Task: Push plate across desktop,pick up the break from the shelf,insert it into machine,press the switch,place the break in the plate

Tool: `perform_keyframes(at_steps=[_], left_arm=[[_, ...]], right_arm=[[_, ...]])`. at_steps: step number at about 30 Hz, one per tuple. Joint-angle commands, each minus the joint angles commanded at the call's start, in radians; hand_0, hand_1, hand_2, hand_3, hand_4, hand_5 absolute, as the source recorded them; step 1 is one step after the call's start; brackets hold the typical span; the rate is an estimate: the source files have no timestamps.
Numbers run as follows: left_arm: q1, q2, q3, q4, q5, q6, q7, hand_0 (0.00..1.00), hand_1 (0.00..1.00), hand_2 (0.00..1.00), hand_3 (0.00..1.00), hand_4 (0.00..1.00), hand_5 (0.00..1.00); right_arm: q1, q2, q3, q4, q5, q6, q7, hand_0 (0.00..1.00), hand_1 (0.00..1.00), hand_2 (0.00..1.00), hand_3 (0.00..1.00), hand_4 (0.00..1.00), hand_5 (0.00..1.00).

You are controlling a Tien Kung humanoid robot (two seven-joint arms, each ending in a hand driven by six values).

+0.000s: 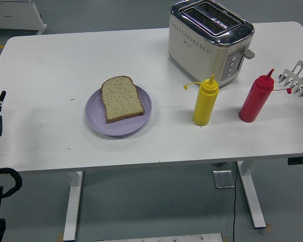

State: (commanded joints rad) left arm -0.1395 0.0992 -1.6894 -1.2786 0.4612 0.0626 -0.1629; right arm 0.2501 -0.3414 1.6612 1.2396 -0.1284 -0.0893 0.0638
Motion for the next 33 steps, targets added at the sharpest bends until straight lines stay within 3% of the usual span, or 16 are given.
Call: perform_keyframes(at_steps=[33], left_arm=[[0.001,0.000,-0.004,-0.022,-0.005,-0.001,0.005,0.826,0.889,0.891,0.784,0.632,0.998]], right_arm=[[-0.010,0.018,0.022,-0.008,0.045,0.002,-0.011,0.825,0.783,0.770,0.766,0.379,0.522]])
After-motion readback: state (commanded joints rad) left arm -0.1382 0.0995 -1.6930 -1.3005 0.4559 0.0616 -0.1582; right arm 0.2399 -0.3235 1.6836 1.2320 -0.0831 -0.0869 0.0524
